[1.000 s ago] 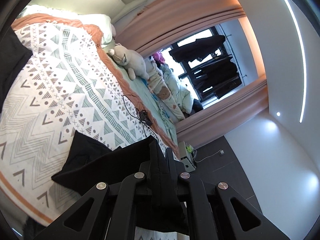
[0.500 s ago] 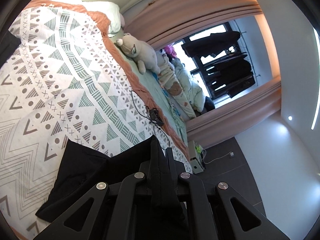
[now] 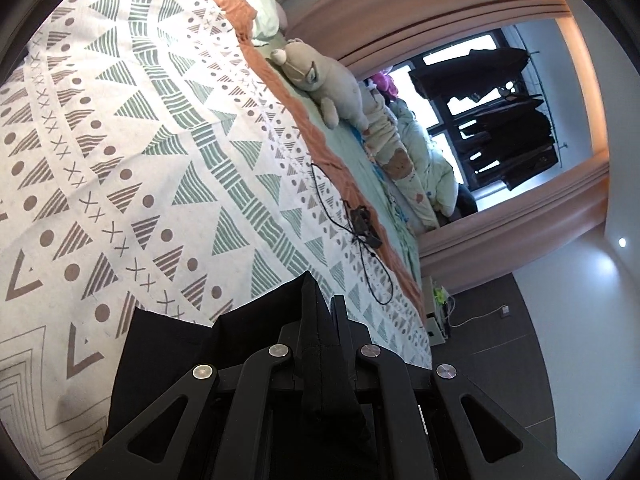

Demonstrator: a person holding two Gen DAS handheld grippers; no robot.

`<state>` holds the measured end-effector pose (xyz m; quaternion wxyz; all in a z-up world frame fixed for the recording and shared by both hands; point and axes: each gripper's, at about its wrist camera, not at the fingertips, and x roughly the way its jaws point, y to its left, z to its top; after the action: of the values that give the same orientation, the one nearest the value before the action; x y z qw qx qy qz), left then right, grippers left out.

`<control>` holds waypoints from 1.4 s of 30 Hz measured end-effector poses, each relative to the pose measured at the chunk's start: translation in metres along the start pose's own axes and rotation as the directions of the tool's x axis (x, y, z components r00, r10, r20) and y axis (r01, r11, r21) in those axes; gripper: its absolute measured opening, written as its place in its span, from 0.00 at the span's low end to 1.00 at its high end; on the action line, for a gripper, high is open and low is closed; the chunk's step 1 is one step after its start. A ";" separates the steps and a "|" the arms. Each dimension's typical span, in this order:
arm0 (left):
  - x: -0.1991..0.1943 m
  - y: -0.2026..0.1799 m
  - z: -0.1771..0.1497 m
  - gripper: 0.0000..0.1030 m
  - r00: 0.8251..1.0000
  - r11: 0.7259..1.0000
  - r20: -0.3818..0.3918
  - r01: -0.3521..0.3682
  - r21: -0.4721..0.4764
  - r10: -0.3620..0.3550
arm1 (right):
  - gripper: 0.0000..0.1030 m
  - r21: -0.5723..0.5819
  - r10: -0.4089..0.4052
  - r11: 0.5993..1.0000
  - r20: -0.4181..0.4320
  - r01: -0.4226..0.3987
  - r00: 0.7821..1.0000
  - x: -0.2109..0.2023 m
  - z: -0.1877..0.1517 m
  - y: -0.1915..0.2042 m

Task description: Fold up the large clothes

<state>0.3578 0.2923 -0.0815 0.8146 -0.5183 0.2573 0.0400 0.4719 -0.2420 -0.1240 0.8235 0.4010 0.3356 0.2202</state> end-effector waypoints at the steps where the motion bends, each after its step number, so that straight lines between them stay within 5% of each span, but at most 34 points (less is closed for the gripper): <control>1: 0.005 0.006 0.000 0.06 1.000 1.000 -0.003 -0.009 -0.010 0.009 | 0.07 0.006 -0.010 1.000 -0.004 0.010 1.000 0.005 -0.001 -0.005; 6: 0.026 0.028 -0.003 0.07 0.998 0.996 -0.023 -0.055 -0.064 0.054 | 0.16 0.065 -0.094 0.993 -0.012 0.095 0.995 0.023 -0.005 -0.028; 8: 0.030 0.029 -0.005 0.15 0.998 0.996 -0.045 -0.054 -0.071 0.051 | 0.45 0.068 -0.152 0.986 -0.014 0.153 0.988 0.025 -0.006 -0.032; 10: 0.030 0.028 -0.006 0.43 0.997 0.997 -0.065 -0.033 -0.065 0.029 | 0.70 0.067 -0.175 0.982 0.014 0.174 0.984 0.017 -0.006 -0.032; 11: 0.027 0.026 -0.007 0.63 0.998 0.998 -0.057 -0.034 -0.059 0.031 | 0.71 0.062 -0.177 0.983 0.032 0.174 0.984 0.012 -0.007 -0.031; 13: 0.013 0.023 -0.009 0.73 0.998 0.998 0.002 -0.064 -0.025 0.064 | 0.71 0.035 -0.178 0.984 0.042 0.177 0.983 0.002 -0.007 -0.028; 26: -0.030 0.070 -0.040 0.73 0.974 0.976 -0.058 -0.218 -0.004 0.217 | 0.71 0.006 -0.292 0.956 -0.024 0.292 0.956 -0.050 -0.034 -0.059; 36: -0.054 0.093 -0.074 0.72 0.930 0.931 -0.095 -0.342 0.129 0.354 | 0.70 -0.146 -0.369 0.925 -0.127 0.351 0.921 -0.063 -0.072 -0.066; 42: -0.054 0.103 -0.094 0.66 0.907 0.905 -0.127 -0.371 0.207 0.401 | 0.62 -0.213 -0.403 0.906 -0.174 0.365 0.898 -0.065 -0.094 -0.072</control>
<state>0.2413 0.2693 -0.1724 0.8091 -0.3834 0.4248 0.1340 0.3664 -0.2766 -0.1999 0.8416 0.2267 0.4745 0.1232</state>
